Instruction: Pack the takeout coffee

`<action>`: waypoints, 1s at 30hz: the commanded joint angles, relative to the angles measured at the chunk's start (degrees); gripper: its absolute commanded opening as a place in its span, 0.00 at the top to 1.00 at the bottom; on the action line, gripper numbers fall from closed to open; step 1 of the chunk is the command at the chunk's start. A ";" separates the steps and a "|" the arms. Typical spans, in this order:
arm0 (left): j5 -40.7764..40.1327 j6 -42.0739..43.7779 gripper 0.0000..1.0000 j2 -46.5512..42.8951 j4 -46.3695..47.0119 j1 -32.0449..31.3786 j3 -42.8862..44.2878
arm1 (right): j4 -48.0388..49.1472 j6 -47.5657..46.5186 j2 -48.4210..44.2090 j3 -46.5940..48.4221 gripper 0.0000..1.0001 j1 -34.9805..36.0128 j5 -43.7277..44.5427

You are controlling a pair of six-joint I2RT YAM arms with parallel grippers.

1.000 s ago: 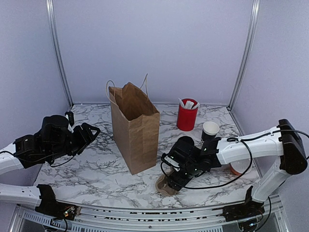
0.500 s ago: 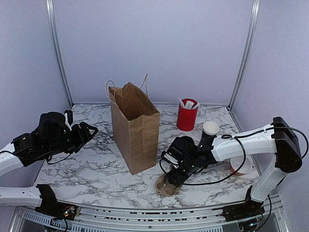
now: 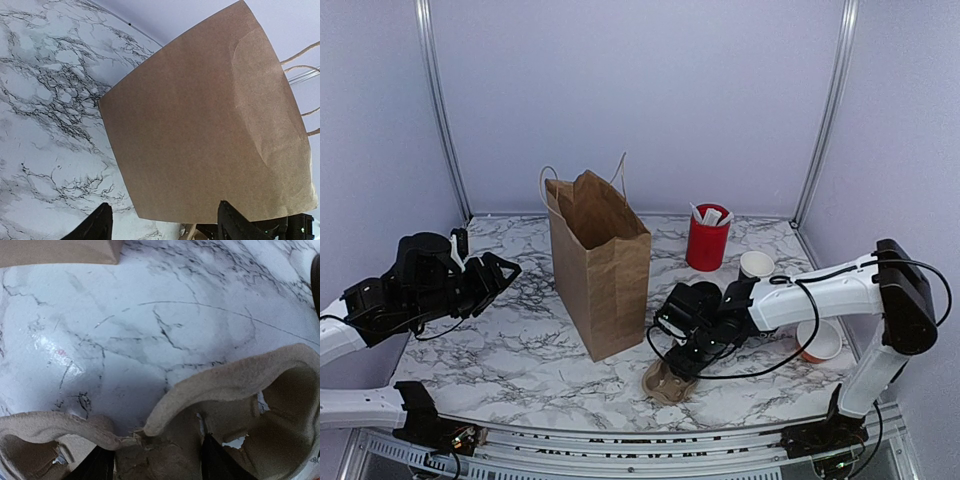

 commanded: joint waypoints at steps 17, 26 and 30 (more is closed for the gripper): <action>1.30 1.46 0.28 -2.07 -1.70 0.63 -0.89 | -1.54 11.27 -1.39 2.30 0.35 -3.71 4.07; 1.33 1.82 0.28 -2.22 -2.48 0.94 -0.97 | -2.51 3.19 -3.54 0.37 0.28 -4.67 1.88; 1.74 1.86 0.28 -1.47 -2.34 1.03 -0.56 | -2.35 0.59 -2.59 0.42 0.29 -4.68 0.38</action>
